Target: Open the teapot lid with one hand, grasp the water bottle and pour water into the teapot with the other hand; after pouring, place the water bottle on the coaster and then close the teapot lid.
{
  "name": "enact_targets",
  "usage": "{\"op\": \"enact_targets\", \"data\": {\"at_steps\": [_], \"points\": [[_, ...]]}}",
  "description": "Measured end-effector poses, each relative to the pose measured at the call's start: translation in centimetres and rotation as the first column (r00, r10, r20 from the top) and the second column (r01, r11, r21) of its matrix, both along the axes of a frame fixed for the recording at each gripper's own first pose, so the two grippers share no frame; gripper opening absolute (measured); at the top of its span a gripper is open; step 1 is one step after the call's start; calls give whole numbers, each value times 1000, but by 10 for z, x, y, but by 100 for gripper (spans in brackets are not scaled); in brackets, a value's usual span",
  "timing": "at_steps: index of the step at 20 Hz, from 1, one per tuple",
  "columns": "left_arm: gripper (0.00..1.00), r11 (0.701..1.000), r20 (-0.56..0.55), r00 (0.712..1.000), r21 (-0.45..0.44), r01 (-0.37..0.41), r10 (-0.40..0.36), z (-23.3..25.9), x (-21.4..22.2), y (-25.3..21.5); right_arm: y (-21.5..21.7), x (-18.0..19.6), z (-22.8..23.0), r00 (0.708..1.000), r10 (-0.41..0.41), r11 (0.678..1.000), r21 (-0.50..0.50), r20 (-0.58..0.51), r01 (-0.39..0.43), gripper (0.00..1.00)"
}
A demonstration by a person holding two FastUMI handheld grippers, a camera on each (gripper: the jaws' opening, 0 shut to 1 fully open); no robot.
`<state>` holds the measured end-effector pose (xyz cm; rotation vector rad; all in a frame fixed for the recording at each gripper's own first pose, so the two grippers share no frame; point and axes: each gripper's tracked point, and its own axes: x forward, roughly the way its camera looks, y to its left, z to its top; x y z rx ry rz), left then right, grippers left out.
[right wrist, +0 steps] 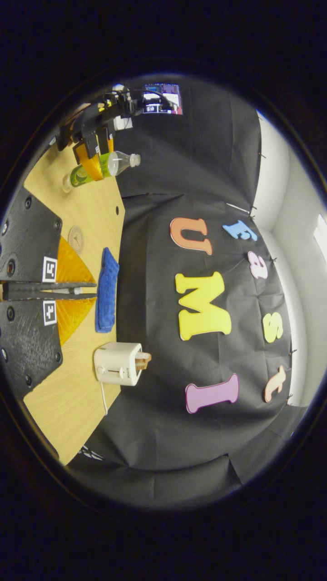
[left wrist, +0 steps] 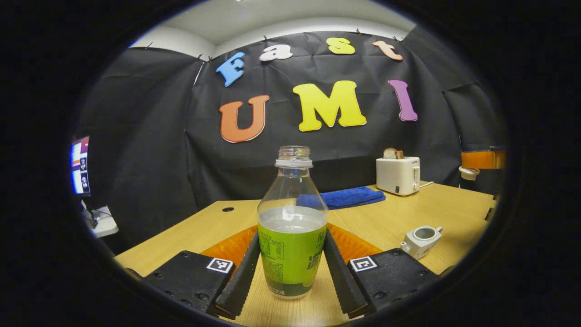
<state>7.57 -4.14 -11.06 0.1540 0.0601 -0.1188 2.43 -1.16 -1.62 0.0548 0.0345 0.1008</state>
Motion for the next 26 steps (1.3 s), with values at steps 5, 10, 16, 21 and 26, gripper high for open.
{"op": "enact_targets", "data": {"at_steps": [5,10,16,21,26], "points": [[77,990,-67,997,140,-16,26,-16,-11,-24,-30,-6,14,999,-52,999,-13,15,53,0],[77,933,-30,998,357,-39,54,-18,-12,-39,-58,-10,22,996,-87,996,-22,25,88,0],[77,809,-28,1000,587,13,4,-28,-8,-61,-72,-12,21,995,-104,995,7,6,104,0],[77,615,-33,999,789,20,9,-39,0,-61,-76,-16,27,993,-115,993,-5,20,115,0],[77,462,-97,995,883,83,6,-46,-5,-66,-84,-23,40,986,-147,988,-43,76,151,0]]}}
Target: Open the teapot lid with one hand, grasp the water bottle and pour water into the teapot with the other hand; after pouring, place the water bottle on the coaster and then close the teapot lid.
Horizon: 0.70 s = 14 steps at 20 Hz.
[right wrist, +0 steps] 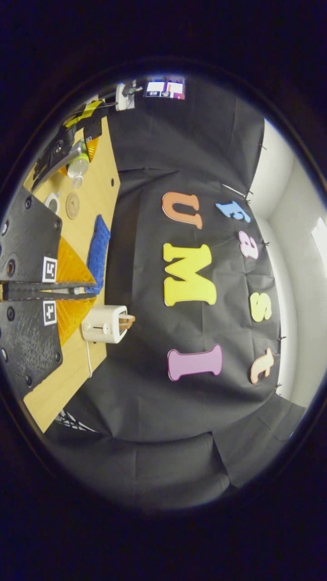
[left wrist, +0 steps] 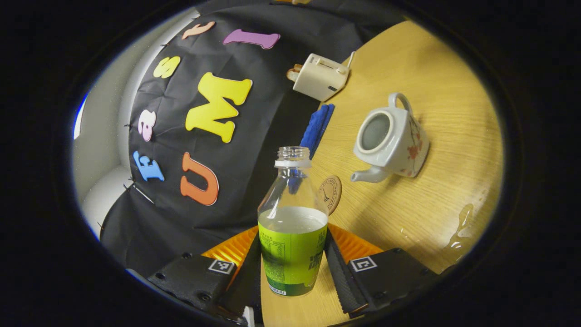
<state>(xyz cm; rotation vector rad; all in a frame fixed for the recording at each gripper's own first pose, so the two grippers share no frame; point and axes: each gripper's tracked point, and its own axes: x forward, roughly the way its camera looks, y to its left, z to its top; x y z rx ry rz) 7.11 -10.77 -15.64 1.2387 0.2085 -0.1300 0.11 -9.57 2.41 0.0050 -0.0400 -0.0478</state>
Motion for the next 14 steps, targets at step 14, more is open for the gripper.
{"op": "enact_targets", "data": {"at_steps": [14], "points": [[77,911,0,998,409,50,-56,20,-7,-17,-3,-1,5,1000,5,999,42,18,-6,0]]}}
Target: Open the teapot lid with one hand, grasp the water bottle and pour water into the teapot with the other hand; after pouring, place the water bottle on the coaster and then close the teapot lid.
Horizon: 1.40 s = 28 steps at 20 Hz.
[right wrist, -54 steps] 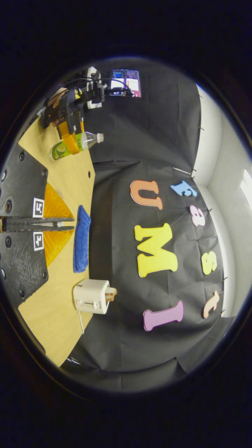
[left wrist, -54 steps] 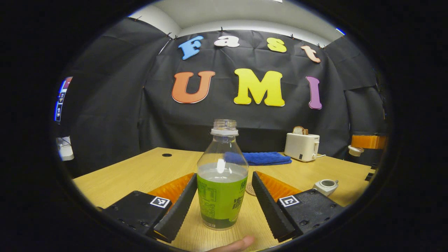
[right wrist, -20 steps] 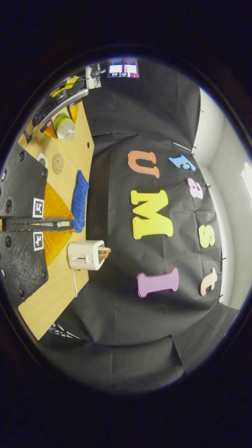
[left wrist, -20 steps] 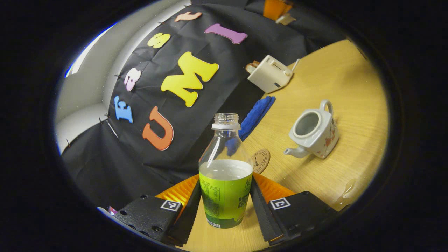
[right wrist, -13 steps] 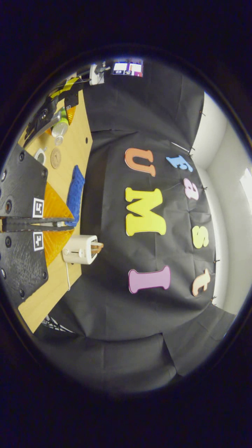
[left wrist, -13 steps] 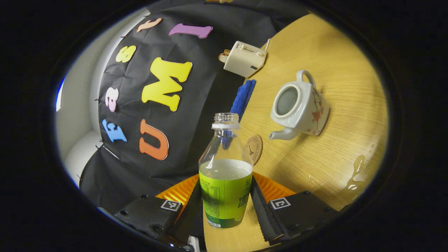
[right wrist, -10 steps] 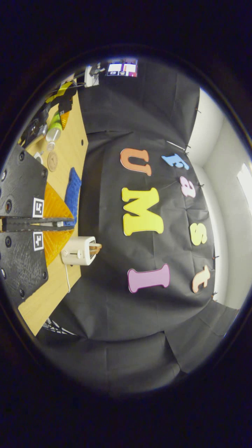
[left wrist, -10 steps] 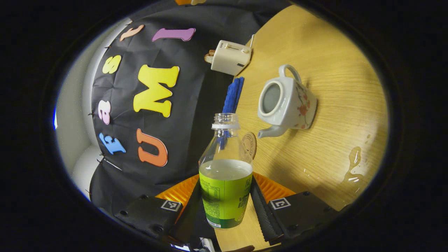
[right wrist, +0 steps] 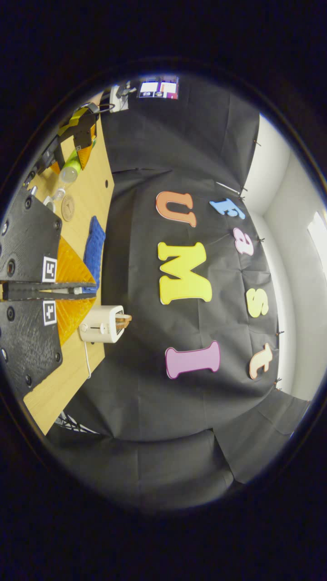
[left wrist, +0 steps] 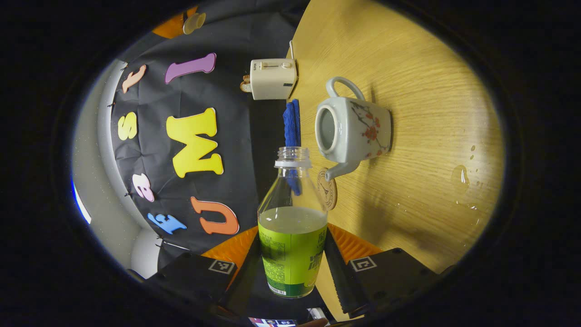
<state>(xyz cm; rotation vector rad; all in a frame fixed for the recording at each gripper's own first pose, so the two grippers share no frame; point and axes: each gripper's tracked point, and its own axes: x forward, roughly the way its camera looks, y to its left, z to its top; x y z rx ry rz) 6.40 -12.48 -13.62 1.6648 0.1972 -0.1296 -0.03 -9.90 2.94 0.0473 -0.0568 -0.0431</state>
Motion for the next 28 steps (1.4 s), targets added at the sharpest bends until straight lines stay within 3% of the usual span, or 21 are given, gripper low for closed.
{"op": "enact_targets", "data": {"at_steps": [4,10,22,28], "points": [[76,990,11,1000,138,28,-29,11,3,-6,-7,-1,-1,1000,-18,1000,-3,-7,18,0],[77,962,-13,999,267,53,-51,17,3,-16,-16,-3,3,1000,-16,999,30,5,15,0],[77,885,-4,998,463,53,-57,37,2,-21,-24,-5,0,1000,-24,999,35,-18,25,0],[77,861,25,997,506,49,-72,49,0,-26,-36,-8,3,999,-42,998,41,-11,43,0]]}}
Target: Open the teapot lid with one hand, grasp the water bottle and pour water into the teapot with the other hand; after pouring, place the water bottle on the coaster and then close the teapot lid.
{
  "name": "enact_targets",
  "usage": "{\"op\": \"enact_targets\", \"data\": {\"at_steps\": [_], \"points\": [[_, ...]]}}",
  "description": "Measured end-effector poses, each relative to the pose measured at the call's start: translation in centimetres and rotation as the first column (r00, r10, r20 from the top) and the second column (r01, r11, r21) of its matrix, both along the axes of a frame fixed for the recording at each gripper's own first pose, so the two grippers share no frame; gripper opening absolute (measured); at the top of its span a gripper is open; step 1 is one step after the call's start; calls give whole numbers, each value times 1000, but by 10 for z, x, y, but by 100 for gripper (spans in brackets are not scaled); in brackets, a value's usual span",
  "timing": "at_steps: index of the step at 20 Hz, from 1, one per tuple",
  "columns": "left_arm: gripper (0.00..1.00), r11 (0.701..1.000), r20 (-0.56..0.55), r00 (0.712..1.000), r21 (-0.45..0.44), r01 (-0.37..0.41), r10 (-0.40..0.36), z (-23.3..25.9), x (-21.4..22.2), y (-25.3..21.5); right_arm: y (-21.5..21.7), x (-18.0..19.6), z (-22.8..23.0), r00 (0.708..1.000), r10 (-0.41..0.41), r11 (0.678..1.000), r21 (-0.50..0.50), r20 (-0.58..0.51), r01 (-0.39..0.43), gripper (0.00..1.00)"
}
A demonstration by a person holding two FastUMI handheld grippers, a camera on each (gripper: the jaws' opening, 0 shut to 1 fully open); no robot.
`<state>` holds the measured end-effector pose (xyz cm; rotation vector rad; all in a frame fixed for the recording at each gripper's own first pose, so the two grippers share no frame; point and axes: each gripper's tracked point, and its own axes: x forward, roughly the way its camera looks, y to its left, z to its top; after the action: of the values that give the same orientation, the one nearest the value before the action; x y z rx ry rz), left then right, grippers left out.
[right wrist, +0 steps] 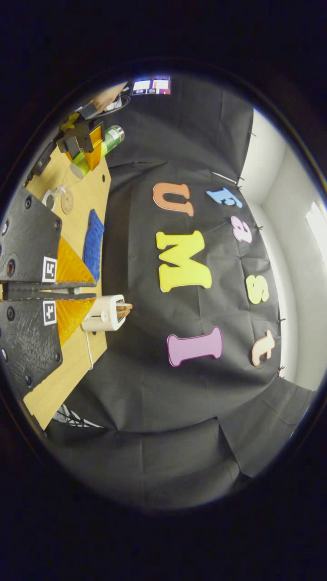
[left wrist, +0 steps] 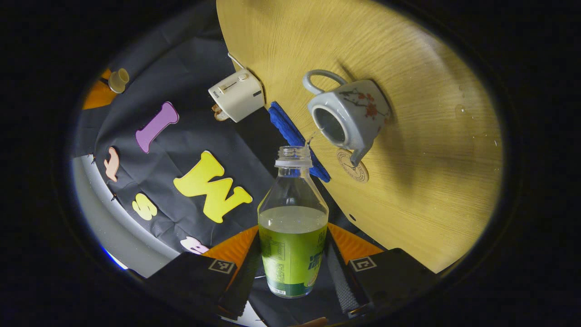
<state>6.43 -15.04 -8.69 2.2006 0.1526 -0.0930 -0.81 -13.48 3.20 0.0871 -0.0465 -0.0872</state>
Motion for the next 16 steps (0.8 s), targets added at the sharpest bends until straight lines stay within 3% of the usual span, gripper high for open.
{"op": "enact_targets", "data": {"at_steps": [10,16], "points": [[77,999,8,1000,42,15,-15,-3,3,-4,-7,4,-4,1000,-23,1000,-13,-10,23,0],[77,1000,-4,1000,14,15,-15,-9,5,2,-8,8,-8,999,-30,1000,-7,-22,30,0]]}}
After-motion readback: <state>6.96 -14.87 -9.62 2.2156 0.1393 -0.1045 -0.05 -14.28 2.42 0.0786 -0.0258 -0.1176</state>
